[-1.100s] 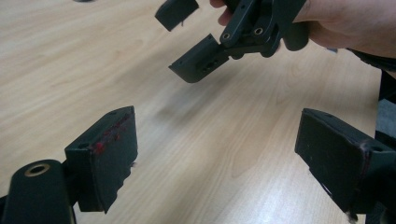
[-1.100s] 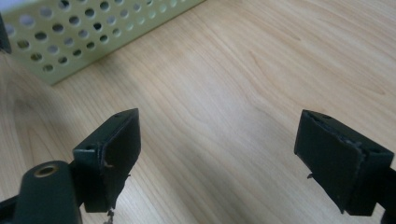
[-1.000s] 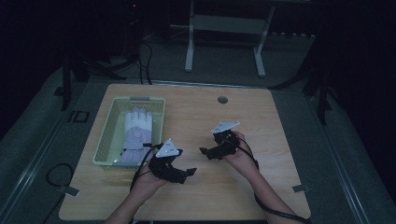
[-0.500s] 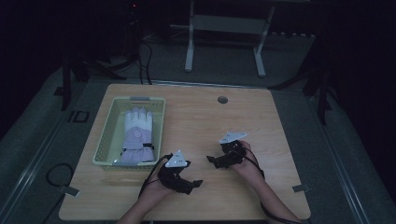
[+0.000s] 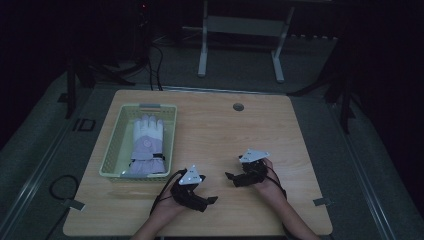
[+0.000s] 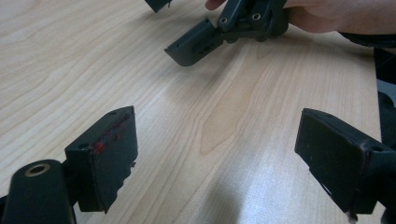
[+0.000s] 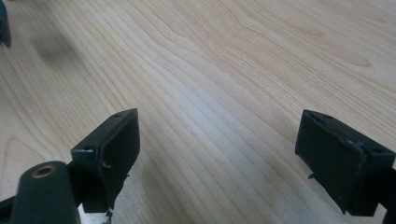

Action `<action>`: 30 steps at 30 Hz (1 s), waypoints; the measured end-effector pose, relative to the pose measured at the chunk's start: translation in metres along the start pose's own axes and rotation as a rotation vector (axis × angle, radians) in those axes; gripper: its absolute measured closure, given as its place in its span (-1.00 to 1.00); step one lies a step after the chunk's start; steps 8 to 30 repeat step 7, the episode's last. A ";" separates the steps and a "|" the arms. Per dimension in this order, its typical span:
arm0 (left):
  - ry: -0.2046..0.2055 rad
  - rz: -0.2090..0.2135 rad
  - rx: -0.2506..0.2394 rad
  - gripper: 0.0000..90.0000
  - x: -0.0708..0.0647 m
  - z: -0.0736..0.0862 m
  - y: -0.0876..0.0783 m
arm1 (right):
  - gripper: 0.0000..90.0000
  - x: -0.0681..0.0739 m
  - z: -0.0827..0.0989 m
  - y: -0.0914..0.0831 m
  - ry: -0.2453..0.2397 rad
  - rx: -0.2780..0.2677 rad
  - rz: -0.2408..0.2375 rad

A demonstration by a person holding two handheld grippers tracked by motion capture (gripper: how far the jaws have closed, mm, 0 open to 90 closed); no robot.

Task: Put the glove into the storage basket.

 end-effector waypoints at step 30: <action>0.007 0.007 -0.013 -0.71 -0.001 0.000 -0.002 | -0.70 0.003 0.000 0.000 -0.036 -0.011 0.012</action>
Point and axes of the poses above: each handheld gripper's, and its own axes: y roughly forward along the jaws, z roughly out of its underside, x roughly to its left, the point moved 5 cm from there along y, roughly forward along the jaws, and after that the axes turned 7 degrees about -y, right-handed, at the moved point
